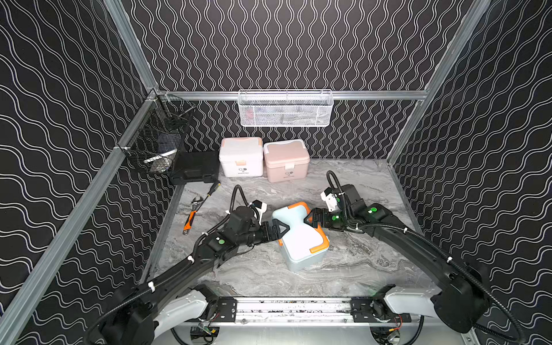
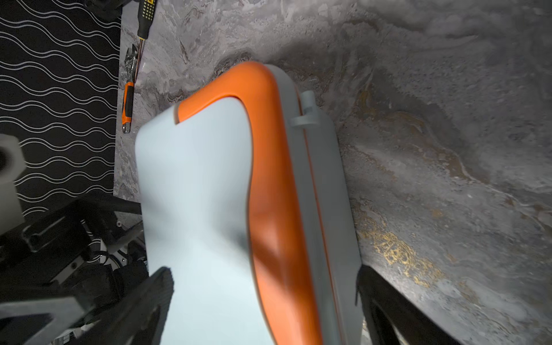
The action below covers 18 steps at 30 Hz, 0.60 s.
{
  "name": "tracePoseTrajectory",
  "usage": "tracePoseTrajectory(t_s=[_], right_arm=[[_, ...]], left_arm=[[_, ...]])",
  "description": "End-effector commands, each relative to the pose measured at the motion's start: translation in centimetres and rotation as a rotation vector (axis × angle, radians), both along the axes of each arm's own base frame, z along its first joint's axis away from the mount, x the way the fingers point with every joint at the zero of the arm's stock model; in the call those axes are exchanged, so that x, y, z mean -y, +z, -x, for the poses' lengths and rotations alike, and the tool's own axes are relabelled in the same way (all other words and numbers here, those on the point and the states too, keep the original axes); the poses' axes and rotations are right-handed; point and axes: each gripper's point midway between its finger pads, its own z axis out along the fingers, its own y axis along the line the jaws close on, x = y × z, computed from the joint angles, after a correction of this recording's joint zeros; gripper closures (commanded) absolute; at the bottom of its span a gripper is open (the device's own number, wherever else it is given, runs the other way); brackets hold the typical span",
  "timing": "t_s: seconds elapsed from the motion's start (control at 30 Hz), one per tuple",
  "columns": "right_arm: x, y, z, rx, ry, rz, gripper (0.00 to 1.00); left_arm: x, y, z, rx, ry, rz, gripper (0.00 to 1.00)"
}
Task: Open first aid kits and take out gauze
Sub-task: Adjust the first aid kit at the center of the board.
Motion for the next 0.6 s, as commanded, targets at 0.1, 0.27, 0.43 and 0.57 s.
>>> tracePoseTrajectory(t_s=[0.1,0.27,0.43,0.57], right_arm=[[0.3,1.8,-0.2,0.059,0.038,0.087,0.12],[-0.3,0.6,-0.4,0.035,0.085,0.154,0.16],[-1.5,-1.0,1.3,-0.041,0.128,0.142,0.19],[-3.5,-0.6,3.9,-0.076,0.172,0.056,0.20]], left_arm=[[-1.7,-0.8,0.7,0.009,0.039,-0.059,0.01],[-1.8,-1.2,1.4,0.013,0.032,-0.023,0.01],[0.1,-1.4,1.7,-0.014,-0.001,0.169,0.01],[0.4,-2.0,1.5,-0.015,0.013,0.255,0.01]])
